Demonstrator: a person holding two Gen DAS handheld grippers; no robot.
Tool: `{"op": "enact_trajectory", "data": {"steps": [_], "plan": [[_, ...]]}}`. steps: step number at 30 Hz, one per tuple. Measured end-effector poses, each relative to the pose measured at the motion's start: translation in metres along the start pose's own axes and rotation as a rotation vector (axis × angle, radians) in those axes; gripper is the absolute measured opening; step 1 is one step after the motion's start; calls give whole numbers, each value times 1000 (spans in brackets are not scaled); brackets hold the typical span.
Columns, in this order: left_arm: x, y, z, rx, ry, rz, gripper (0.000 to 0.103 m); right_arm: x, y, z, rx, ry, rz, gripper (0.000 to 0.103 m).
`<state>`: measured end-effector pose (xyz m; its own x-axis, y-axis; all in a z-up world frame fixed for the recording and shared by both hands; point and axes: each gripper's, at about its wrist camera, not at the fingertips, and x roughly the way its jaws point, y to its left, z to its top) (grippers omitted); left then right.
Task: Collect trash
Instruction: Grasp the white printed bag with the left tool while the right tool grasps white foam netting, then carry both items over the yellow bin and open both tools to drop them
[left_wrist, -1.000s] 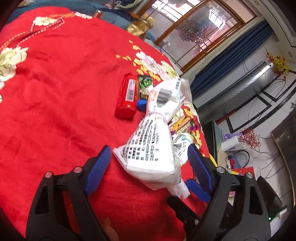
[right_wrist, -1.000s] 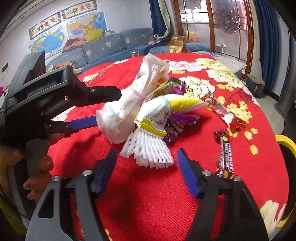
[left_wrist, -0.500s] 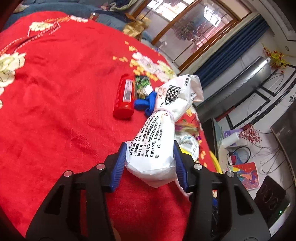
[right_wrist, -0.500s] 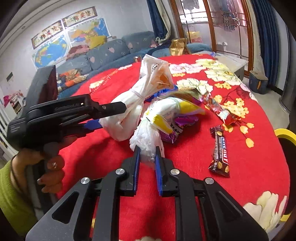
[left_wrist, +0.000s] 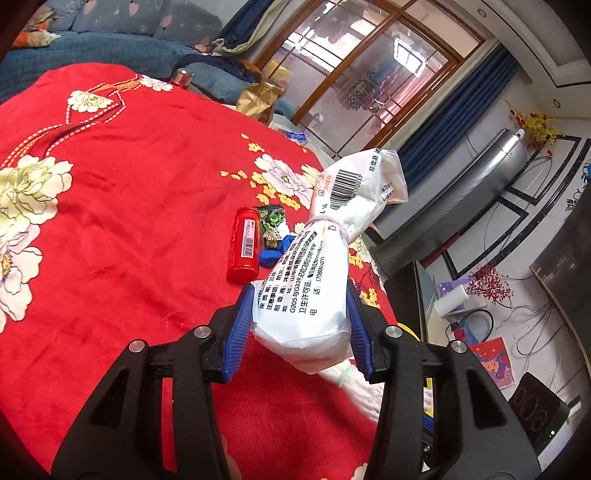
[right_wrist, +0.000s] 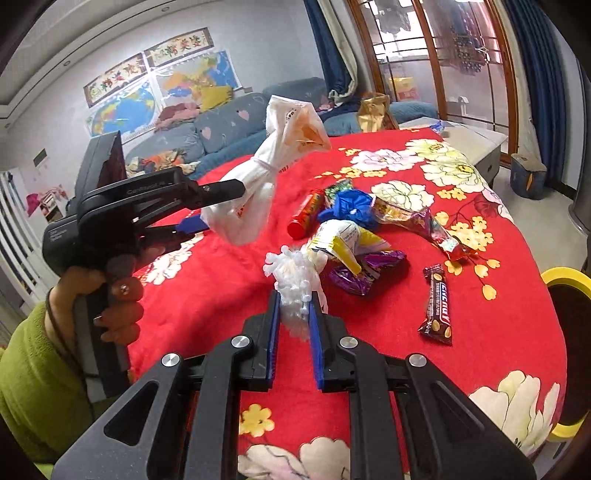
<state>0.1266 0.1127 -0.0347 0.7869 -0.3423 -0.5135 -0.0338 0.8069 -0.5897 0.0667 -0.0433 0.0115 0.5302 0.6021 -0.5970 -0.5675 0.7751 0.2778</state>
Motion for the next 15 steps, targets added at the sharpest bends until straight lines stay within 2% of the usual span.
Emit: {"op": "enact_trajectory", "data": {"steps": [8,15], "plan": [[-10,-8,1,15,-16,-19,39,-22,6,8,-7,-48,16,14],[-11,-20,0,37,-15,-43,39,-50,-8,22,35,-114,21,14]]}}
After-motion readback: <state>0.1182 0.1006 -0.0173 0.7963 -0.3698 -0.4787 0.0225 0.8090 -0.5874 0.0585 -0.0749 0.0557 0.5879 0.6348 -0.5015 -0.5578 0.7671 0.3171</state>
